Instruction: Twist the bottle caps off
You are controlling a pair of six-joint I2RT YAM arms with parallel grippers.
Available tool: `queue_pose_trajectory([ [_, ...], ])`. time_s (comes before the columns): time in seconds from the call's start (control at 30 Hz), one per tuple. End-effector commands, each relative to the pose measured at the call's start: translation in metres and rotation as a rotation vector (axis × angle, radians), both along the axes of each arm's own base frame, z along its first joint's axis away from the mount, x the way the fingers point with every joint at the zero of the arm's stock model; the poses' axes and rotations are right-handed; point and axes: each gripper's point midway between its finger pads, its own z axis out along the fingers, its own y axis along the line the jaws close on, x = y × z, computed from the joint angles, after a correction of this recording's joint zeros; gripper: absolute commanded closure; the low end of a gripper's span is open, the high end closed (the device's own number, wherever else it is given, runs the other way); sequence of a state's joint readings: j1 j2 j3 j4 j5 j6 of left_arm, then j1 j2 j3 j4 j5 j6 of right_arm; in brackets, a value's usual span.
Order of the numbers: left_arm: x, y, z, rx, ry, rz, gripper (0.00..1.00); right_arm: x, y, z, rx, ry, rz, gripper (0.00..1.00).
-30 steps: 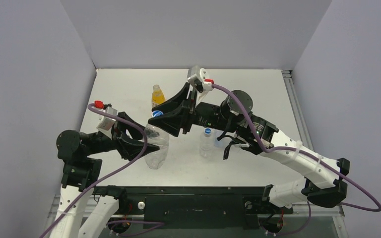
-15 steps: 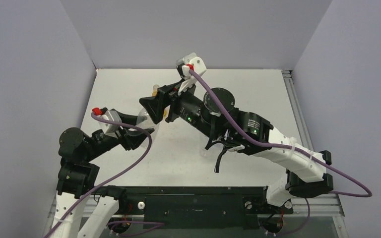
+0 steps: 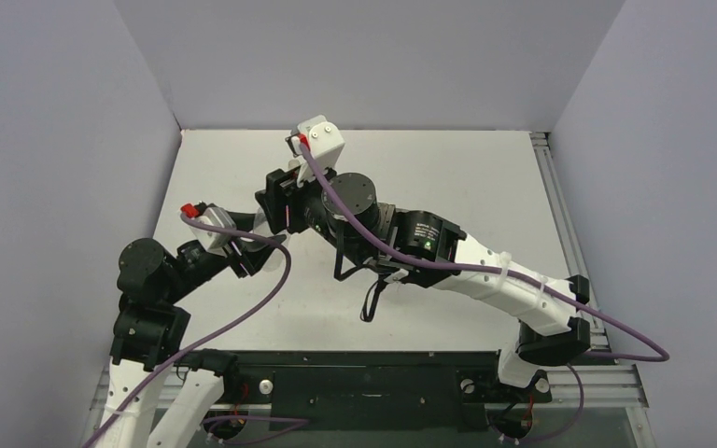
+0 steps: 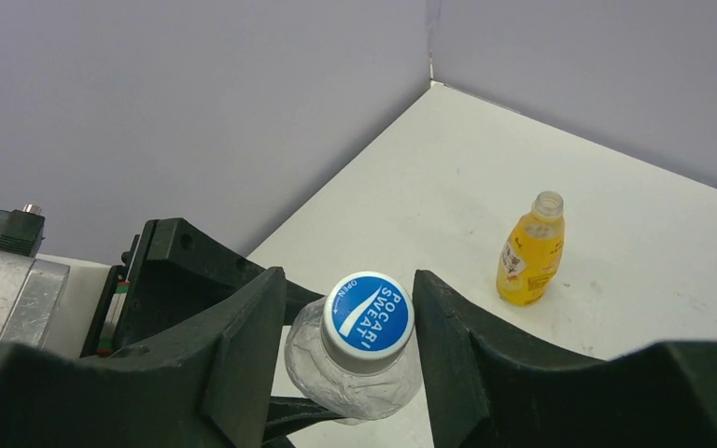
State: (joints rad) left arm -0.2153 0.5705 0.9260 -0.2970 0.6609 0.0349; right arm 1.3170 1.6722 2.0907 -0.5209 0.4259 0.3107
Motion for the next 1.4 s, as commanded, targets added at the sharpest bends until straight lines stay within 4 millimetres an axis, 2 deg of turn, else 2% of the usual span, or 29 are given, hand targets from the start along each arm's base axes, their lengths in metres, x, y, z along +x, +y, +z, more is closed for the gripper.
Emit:
queue_pose_trajectory([
  [0.0,0.001,0.000,0.005,-0.001,-0.030,0.008,1.00,-0.001,-0.011,0.023,0.089,-0.018,-0.018,0.53],
  [0.13,0.002,0.000,0.001,-0.001,-0.022,0.007,1.00,-0.001,-0.011,0.021,0.092,-0.018,-0.014,0.59],
  [0.43,-0.003,-0.005,0.007,-0.042,0.001,-0.025,1.00,0.003,-0.016,0.015,0.093,-0.016,0.009,1.00],
  [0.57,-0.016,-0.013,0.013,-0.072,0.023,-0.100,1.00,-0.003,-0.023,0.018,0.122,-0.046,0.101,1.00],
  [0.7,-0.040,-0.027,0.023,-0.125,0.067,-0.244,1.00,-0.018,-0.031,0.027,0.178,-0.084,0.251,1.00],
  [0.77,-0.054,-0.034,0.030,-0.165,0.091,-0.328,1.00,-0.034,-0.034,0.033,0.208,-0.104,0.363,1.00],
  [0.87,-0.077,-0.042,0.049,-0.216,0.084,-0.464,1.00,-0.049,-0.043,0.045,0.254,-0.147,0.443,1.00],
  [0.97,-0.095,-0.045,0.058,-0.257,0.169,-0.548,1.00,-0.072,-0.053,0.052,0.277,-0.187,0.556,1.00],
  [1.17,-0.113,-0.046,0.073,-0.265,0.171,-0.609,1.00,-0.118,-0.062,0.050,0.268,-0.231,0.814,1.00],
  [1.27,-0.116,-0.046,0.073,-0.256,0.167,-0.616,1.00,-0.125,-0.065,0.048,0.262,-0.241,0.852,0.99],
  [1.37,-0.116,-0.046,0.071,-0.247,0.166,-0.617,1.00,-0.125,-0.068,0.048,0.262,-0.244,0.854,0.87],
])
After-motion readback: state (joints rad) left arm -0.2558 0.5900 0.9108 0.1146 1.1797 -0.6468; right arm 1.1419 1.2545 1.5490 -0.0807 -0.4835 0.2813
